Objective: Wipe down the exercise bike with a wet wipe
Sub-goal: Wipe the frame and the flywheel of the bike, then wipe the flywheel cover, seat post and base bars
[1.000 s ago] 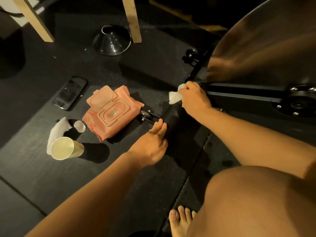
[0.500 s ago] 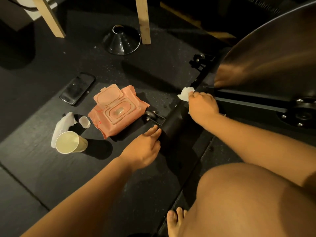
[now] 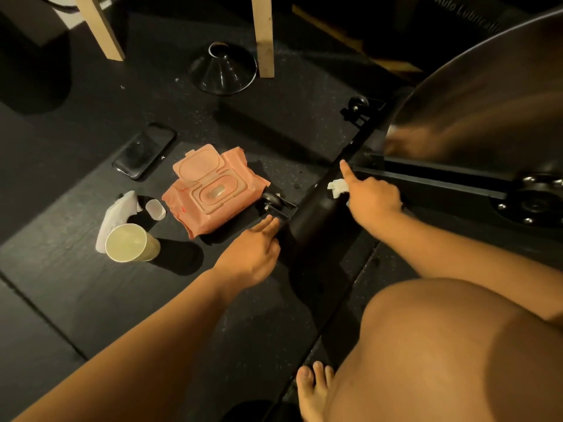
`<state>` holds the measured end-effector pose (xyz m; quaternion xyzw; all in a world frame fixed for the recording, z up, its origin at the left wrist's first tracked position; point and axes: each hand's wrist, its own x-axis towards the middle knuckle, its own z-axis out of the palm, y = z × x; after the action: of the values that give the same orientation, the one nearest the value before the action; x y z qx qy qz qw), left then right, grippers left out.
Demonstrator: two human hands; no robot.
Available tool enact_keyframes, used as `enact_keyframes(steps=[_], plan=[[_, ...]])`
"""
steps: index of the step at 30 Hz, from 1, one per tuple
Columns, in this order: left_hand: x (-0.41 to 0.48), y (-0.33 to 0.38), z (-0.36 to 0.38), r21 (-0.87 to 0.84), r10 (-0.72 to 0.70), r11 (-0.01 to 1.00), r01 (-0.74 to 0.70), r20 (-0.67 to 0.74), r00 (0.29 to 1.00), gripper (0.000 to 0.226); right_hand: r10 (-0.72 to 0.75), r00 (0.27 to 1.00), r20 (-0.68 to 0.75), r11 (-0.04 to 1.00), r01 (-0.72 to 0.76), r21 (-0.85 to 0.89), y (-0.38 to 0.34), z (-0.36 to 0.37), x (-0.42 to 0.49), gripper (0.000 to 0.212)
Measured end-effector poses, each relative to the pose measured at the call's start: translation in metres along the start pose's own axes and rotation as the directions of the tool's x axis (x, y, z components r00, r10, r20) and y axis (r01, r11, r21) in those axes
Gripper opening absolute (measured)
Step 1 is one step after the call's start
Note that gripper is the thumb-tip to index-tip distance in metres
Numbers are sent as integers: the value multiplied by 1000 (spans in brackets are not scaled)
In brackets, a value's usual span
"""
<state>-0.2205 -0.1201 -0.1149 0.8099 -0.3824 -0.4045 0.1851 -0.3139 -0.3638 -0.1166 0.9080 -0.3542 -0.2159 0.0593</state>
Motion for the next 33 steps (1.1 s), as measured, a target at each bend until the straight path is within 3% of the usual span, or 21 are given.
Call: enact_keyframes(steps=[3,6,9,10,11,12,13,14,16,18,20,22,25,28,30,32,33], plan=[[-3,1,3,-144,-97,986,89,-50,994,54,54,998,-9,989,-52,139,-40,19,-27,89],[-18,0,5,-388,-303,888,248,-85,949,53,16,993,114,975,-41,218,-76,39,-74,108],[-44,0,6,-563,-495,731,385,-49,868,52,-182,953,243,968,129,217,-94,26,-116,109],[-54,0,7,-606,-543,674,423,-18,839,50,-317,899,303,944,268,193,-101,16,-131,99],[-65,1,5,-642,-572,627,440,4,820,47,-449,799,400,893,415,174,-110,1,-144,81],[-78,4,3,-681,-588,585,441,19,809,41,-536,682,499,834,521,184,-122,-16,-156,60],[-94,8,-3,-718,-592,552,424,20,806,37,-585,610,535,797,556,237,-133,-33,-167,42],[-111,13,-11,-744,-598,530,406,11,802,36,-616,598,512,784,528,326,-144,-47,-177,31],[-149,23,-31,-787,-631,485,381,-13,776,37,-599,694,399,758,332,561,-160,-78,-197,24],[-187,33,-52,-864,-638,394,314,-11,770,36,-486,773,409,612,-33,790,-161,-115,-224,29],[-237,47,-70,-927,-578,236,291,106,809,37,-418,770,482,435,-296,850,-153,-156,-261,19],[-291,69,-83,-936,-499,198,291,159,852,42,-399,769,499,334,-385,861,-138,-196,-302,12],[-362,112,-108,-944,-400,277,178,55,915,29,-330,759,562,122,-556,822,-101,-259,-356,18],[-421,162,-145,-949,-413,288,127,-3,911,21,-306,761,572,-308,-648,697,-61,-331,-395,16],[-453,197,-168,-973,-462,210,96,-12,887,26,-264,813,519,-484,-577,658,-29,-376,-419,14],[-475,229,-188,-983,-501,162,87,-5,865,36,-185,849,495,-501,-515,695,-1,-411,-444,16],[-481,242,-196,-978,-510,182,98,-8,860,42,-161,861,483,-457,-498,736,9,-423,-455,18]])
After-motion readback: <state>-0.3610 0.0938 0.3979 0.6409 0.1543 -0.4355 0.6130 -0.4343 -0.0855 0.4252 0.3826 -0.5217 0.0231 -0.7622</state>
